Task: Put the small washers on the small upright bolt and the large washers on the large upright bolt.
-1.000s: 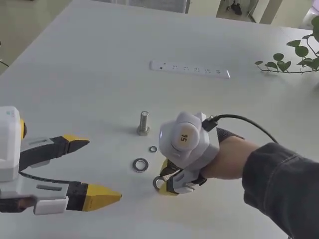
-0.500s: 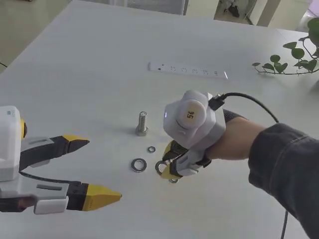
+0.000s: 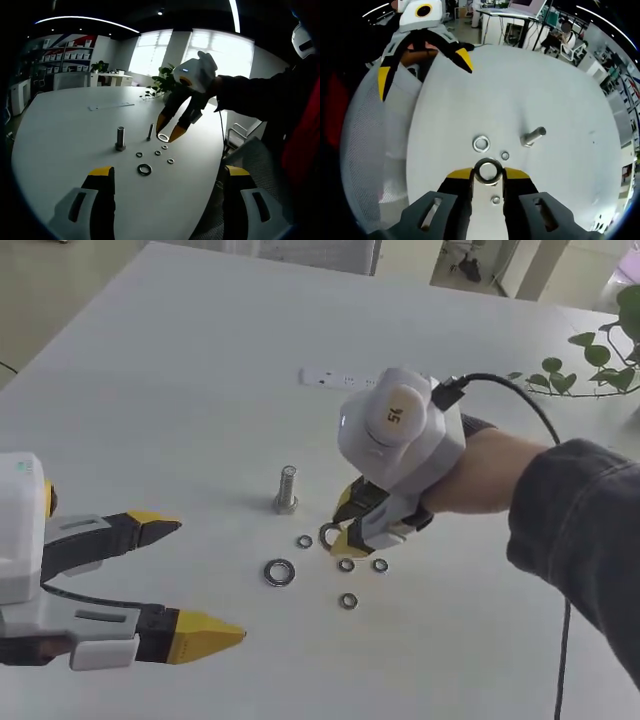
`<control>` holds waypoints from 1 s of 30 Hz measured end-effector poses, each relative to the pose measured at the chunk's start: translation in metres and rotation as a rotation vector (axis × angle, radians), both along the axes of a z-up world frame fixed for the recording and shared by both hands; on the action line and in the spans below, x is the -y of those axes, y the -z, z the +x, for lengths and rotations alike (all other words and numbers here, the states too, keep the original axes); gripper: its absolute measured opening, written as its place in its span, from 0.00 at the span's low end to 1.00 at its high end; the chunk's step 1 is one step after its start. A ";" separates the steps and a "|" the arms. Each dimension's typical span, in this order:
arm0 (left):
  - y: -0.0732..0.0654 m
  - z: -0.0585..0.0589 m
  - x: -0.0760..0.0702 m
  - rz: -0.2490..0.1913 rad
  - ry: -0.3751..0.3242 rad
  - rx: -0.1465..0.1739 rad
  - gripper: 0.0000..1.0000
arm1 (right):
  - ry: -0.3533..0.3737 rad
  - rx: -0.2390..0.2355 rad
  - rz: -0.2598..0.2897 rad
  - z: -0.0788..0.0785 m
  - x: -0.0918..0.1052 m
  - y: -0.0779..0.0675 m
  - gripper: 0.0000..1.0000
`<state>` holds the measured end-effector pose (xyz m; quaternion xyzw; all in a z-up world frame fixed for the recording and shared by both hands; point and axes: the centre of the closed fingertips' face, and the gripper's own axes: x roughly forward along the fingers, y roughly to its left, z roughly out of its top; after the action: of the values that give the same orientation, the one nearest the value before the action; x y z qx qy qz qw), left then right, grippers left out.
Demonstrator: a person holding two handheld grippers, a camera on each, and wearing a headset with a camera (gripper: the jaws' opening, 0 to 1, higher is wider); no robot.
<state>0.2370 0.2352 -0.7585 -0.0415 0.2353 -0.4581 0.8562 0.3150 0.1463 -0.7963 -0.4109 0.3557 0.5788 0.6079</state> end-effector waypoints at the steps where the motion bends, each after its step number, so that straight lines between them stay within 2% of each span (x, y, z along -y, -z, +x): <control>1: 0.000 0.000 0.000 -0.001 0.000 0.000 0.90 | -0.001 0.004 -0.001 0.003 -0.001 -0.003 0.23; 6: 0.001 -0.001 0.001 -0.001 0.003 -0.001 0.89 | -0.011 0.025 -0.005 0.014 -0.006 -0.012 0.23; 9: 0.001 -0.001 0.001 -0.001 0.003 -0.001 0.89 | -0.022 0.040 -0.010 0.015 -0.009 -0.020 0.23; 16: 0.001 -0.001 -0.001 -0.001 -0.002 -0.001 0.90 | -0.036 0.073 -0.004 0.037 -0.021 -0.037 0.23; 24: 0.002 -0.002 0.001 0.003 0.002 -0.005 0.90 | -0.053 0.087 -0.003 0.060 -0.037 -0.044 0.23; 30: 0.003 -0.001 -0.001 0.009 0.000 -0.010 0.90 | -0.063 0.080 -0.011 0.071 -0.043 -0.038 0.23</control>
<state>0.2357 0.2360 -0.7617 -0.0400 0.2418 -0.4566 0.8552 0.3858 0.1897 -0.7582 -0.4480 0.3210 0.5790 0.6008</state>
